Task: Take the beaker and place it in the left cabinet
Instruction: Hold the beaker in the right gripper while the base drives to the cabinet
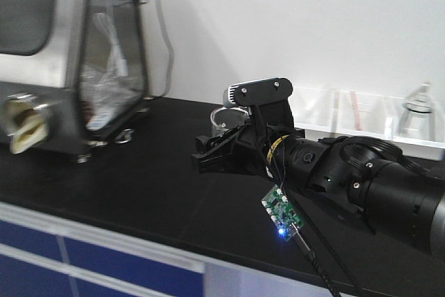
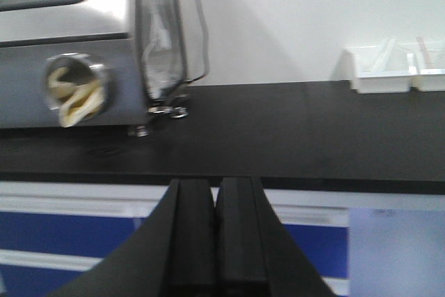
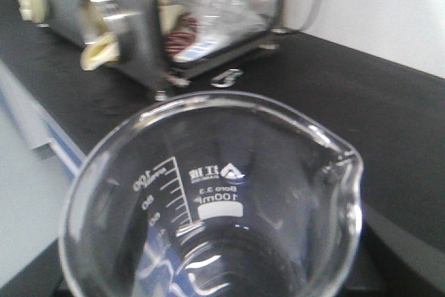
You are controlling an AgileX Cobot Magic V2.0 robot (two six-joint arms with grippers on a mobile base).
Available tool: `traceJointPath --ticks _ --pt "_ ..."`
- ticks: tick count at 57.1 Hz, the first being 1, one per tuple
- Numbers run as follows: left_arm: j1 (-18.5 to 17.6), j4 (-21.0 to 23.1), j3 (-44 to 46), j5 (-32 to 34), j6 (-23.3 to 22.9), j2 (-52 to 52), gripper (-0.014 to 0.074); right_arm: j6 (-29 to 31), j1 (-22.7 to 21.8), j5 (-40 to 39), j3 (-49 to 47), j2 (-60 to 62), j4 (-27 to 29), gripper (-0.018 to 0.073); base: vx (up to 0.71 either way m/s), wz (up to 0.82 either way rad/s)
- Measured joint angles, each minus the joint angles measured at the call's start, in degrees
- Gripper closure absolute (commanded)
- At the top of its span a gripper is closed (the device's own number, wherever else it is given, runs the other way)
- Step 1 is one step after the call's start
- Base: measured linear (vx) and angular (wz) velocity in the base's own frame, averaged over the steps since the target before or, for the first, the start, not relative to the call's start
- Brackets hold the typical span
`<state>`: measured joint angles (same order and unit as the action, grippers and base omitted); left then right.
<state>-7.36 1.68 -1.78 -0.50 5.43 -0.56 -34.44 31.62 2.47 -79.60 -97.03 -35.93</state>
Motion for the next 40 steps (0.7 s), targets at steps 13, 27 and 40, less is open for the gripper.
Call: traceJointPath --ticks 13,27,40 --pt "0.00 0.00 0.00 0.00 0.00 0.00 0.0595 0.00 0.04 0.00 0.00 0.00 0.00 0.0456 -0.12 0.59" --pt "0.00 0.00 0.00 0.00 0.00 0.00 0.0595 0.00 0.04 0.00 0.00 0.00 0.00 0.0456 -0.10 0.56" --pt "0.00 0.00 0.00 0.00 0.00 0.00 0.0595 0.00 0.04 0.00 0.00 0.00 0.00 0.0456 -0.06 0.64"
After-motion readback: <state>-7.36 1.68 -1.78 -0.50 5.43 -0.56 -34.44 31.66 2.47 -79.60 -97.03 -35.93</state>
